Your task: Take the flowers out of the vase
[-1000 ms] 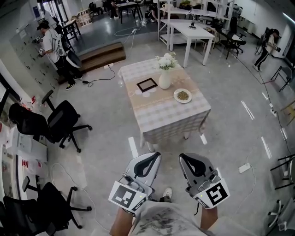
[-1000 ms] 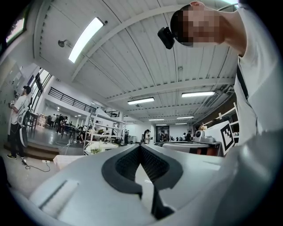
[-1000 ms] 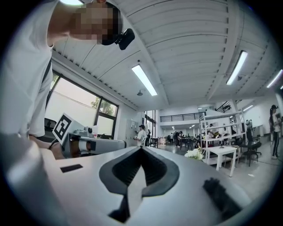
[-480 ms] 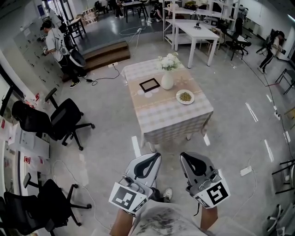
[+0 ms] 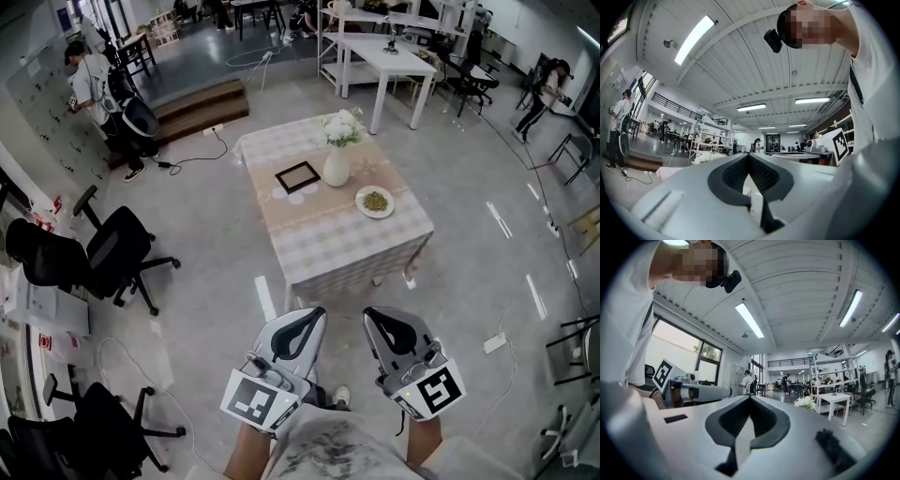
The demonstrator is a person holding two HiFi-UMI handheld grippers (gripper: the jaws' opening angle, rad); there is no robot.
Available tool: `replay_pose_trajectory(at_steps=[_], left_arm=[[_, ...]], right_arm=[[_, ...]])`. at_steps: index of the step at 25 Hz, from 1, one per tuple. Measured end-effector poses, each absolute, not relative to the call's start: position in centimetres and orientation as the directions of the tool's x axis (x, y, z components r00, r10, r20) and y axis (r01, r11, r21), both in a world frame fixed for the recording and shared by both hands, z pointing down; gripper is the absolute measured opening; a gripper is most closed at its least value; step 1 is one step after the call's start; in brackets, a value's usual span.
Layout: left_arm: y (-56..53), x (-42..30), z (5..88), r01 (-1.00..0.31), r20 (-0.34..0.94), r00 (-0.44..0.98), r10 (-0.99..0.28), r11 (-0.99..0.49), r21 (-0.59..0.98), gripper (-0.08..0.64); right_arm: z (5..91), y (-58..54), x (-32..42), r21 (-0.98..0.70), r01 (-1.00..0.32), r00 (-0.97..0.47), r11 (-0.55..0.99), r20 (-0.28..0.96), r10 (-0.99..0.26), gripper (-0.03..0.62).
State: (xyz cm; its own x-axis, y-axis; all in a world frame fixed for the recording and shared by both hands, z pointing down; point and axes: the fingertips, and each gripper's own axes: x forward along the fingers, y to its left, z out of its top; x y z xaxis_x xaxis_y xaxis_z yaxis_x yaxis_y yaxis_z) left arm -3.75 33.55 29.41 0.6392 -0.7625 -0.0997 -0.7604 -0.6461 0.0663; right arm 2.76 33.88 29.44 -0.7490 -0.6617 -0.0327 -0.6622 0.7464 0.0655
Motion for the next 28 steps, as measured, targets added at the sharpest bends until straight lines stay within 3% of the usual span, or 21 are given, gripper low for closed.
replay_pose_trajectory(at_steps=[17, 28], left_arm=[[28.5, -7.1, 28.9, -0.706, -0.116, 0.696, -0.708, -0.705, 0.070, 0.008], [23.1, -6.4, 30.0, -0.725, -0.085, 0.678, -0.730, -0.683, 0.083, 0.008]], right_arm=[[29.0, 29.2, -1.4, 0.091, -0.718, -0.693, 0.690, -0.004, -0.721, 0.016], [29.7, 23.6, -0.9, 0.072, -0.690, -0.722, 0.720, -0.003, -0.692, 0.017]])
